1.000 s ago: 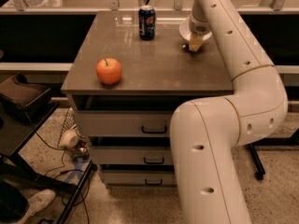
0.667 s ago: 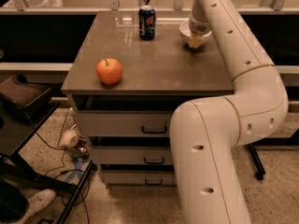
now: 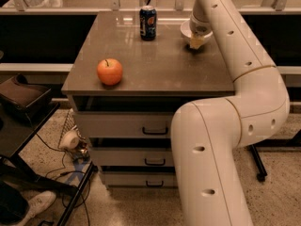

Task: Move white bowl near apple

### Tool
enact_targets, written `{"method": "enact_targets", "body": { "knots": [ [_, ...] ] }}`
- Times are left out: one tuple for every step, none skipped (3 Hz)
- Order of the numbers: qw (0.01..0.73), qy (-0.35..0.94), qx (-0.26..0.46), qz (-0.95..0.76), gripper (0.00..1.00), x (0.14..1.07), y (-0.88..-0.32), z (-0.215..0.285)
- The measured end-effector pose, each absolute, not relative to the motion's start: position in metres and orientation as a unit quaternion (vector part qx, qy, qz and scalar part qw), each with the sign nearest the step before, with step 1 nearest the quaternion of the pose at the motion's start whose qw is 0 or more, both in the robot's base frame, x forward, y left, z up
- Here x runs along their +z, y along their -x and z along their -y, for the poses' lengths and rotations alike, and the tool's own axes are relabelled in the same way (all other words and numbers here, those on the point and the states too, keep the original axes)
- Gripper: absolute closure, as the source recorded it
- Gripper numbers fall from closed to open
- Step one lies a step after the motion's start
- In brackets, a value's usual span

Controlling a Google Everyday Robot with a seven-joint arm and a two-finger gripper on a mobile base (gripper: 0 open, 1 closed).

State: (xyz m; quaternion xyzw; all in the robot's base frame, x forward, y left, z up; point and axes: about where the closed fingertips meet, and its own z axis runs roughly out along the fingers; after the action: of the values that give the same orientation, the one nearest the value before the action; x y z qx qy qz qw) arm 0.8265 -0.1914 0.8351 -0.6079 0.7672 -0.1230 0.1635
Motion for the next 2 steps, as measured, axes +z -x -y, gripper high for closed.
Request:
{"method": "enact_targets", "body": {
  "knots": [
    [0.168, 0.606, -0.131, -0.766, 1.0, 0.837, -0.832, 0.19],
    [0.175, 0.605, -0.162, -0.76, 1.0, 0.862, -0.834, 0.198]
  ]
}}
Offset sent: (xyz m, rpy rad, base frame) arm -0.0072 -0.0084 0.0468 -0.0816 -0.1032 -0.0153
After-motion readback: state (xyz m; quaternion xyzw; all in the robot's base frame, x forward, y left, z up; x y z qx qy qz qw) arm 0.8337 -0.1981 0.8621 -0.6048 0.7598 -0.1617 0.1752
